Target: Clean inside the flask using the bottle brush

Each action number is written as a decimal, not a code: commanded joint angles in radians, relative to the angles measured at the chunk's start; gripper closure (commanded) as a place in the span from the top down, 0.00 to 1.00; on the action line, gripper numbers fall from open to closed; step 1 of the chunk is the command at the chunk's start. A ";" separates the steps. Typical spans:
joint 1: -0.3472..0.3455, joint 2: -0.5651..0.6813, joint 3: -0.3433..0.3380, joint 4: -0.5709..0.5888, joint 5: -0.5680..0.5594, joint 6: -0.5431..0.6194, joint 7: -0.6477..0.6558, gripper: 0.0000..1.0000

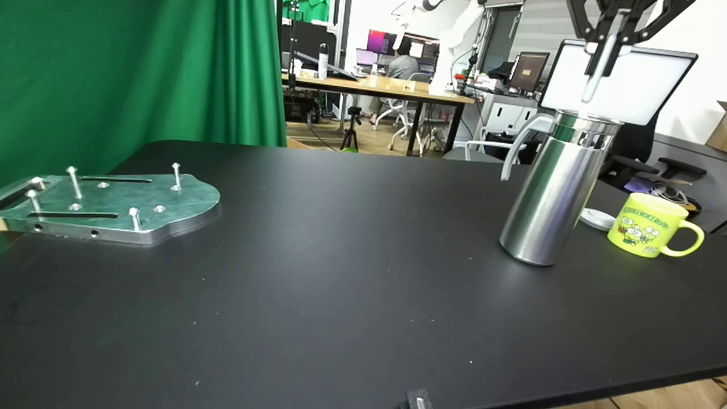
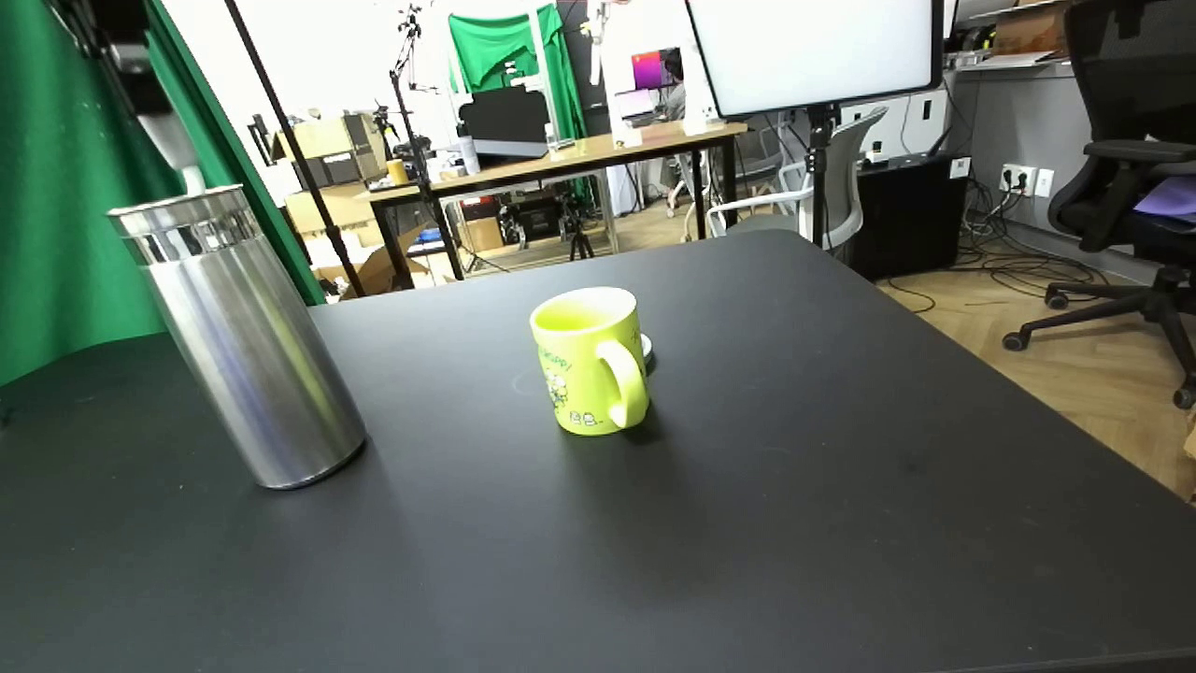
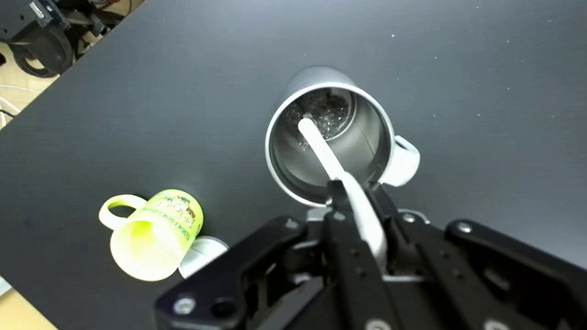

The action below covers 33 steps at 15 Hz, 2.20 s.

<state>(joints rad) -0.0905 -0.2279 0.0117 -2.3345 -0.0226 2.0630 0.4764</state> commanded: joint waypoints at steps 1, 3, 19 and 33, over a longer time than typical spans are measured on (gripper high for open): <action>0.000 0.046 0.005 0.011 -0.017 -0.001 0.054 0.04; 0.004 0.031 0.001 0.027 -0.009 -0.032 0.045 0.04; -0.028 -0.016 0.008 0.029 0.038 -0.039 0.074 0.04; -0.018 -0.058 -0.010 0.144 0.030 -0.132 0.056 0.04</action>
<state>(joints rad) -0.1127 -0.2298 0.0096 -2.2190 -0.0006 1.9799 0.5414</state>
